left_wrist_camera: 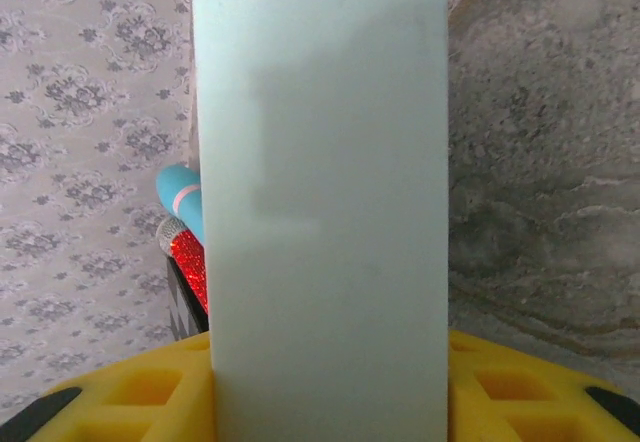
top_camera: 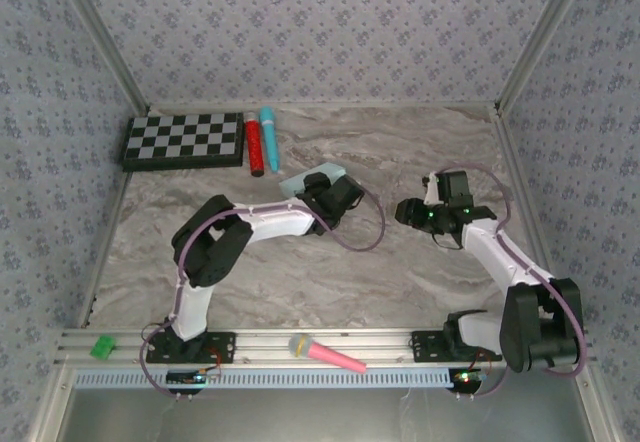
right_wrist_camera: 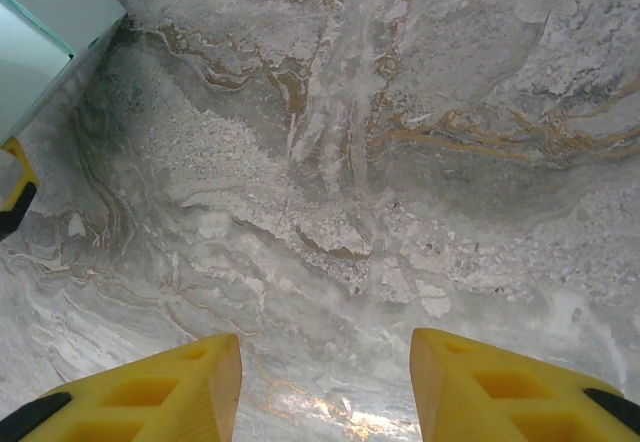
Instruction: Fold the paper box
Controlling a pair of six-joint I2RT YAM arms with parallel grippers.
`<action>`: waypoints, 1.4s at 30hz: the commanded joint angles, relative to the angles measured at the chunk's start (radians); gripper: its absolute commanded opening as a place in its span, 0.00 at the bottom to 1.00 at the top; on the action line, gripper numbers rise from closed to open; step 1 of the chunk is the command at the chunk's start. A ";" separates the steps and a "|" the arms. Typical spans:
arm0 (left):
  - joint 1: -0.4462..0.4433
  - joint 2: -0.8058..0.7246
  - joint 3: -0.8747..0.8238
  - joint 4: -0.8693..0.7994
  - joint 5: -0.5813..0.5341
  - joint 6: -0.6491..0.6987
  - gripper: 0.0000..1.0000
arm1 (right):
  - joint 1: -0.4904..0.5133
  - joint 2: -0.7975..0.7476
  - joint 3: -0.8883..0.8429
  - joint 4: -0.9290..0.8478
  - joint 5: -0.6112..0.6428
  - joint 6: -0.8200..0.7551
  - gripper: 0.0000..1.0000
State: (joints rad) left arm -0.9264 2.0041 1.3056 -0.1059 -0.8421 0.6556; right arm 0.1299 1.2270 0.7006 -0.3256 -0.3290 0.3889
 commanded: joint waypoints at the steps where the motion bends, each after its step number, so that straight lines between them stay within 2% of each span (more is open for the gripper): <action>1: -0.015 0.019 -0.009 0.127 -0.072 0.048 0.46 | -0.013 -0.021 -0.011 -0.020 -0.013 0.015 0.50; 18: -0.063 0.094 -0.071 0.229 -0.138 0.024 0.48 | -0.030 -0.021 -0.024 -0.012 -0.018 0.020 0.50; 28: -0.077 0.112 -0.081 0.232 -0.151 -0.027 0.57 | -0.034 -0.019 -0.029 -0.013 -0.022 0.021 0.50; 36: -0.077 0.101 -0.087 0.244 -0.147 -0.029 0.74 | -0.035 -0.019 -0.030 -0.013 -0.021 0.021 0.50; 42: -0.077 0.081 -0.085 0.247 -0.149 -0.030 0.80 | -0.036 -0.010 -0.032 -0.010 -0.022 0.020 0.50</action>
State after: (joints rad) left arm -0.9977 2.1010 1.2274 0.1295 -1.0035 0.6434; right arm 0.1020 1.2224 0.6762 -0.3252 -0.3374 0.4034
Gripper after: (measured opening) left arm 0.796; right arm 0.501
